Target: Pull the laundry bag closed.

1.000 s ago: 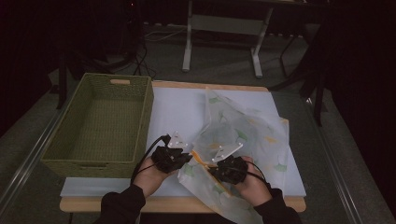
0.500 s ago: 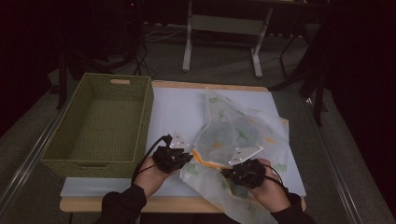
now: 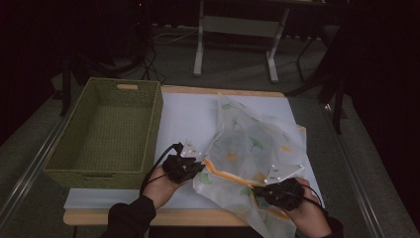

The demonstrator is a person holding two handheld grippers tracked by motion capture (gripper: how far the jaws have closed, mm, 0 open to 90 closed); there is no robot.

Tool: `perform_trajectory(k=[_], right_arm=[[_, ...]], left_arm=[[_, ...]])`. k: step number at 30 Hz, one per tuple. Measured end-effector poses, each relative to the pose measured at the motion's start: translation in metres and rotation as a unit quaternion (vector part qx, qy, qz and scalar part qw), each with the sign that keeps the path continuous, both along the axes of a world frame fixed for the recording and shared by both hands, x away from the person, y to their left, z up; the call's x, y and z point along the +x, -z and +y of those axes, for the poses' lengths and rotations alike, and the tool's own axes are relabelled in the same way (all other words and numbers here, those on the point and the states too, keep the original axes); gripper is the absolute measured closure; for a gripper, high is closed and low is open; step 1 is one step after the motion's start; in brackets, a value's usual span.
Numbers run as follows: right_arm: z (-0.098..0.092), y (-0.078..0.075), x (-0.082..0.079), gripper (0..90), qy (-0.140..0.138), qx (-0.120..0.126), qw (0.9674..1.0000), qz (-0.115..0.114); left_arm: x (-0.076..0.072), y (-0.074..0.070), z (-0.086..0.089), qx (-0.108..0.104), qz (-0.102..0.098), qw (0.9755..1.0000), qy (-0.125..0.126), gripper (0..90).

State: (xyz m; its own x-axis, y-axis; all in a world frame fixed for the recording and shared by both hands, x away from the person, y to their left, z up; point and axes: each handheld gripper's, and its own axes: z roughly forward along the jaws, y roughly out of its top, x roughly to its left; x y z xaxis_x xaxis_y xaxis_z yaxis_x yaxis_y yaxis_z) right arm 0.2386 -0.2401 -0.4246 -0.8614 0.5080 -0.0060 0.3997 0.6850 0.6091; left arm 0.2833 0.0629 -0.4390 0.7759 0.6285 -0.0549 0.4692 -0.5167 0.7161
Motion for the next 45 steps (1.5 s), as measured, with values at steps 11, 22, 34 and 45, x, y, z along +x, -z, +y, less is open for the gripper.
perform_trajectory(k=[11, 22, 34, 45], right_arm=[[-0.038, 0.004, -0.016, 90.0, 0.027, 0.001, 0.9996, 0.006], [-0.075, 0.016, -0.020, 90.0, 0.071, 0.017, 0.9971, 0.021], [-0.113, 0.028, -0.022, 90.0, 0.117, 0.033, 0.9919, 0.038], [-0.139, 0.039, -0.033, 90.0, 0.149, 0.043, 0.9864, 0.054]], left_arm=[[0.001, 0.000, 0.001, -0.001, 0.000, 1.0000, -0.003, 88.8], [0.002, -0.001, 0.004, 0.001, -0.003, 1.0000, -0.009, 88.8], [0.002, -0.001, 0.004, -0.002, -0.003, 0.9999, -0.010, 88.8], [0.003, -0.001, 0.006, 0.000, -0.002, 0.9999, -0.010, 88.8]])
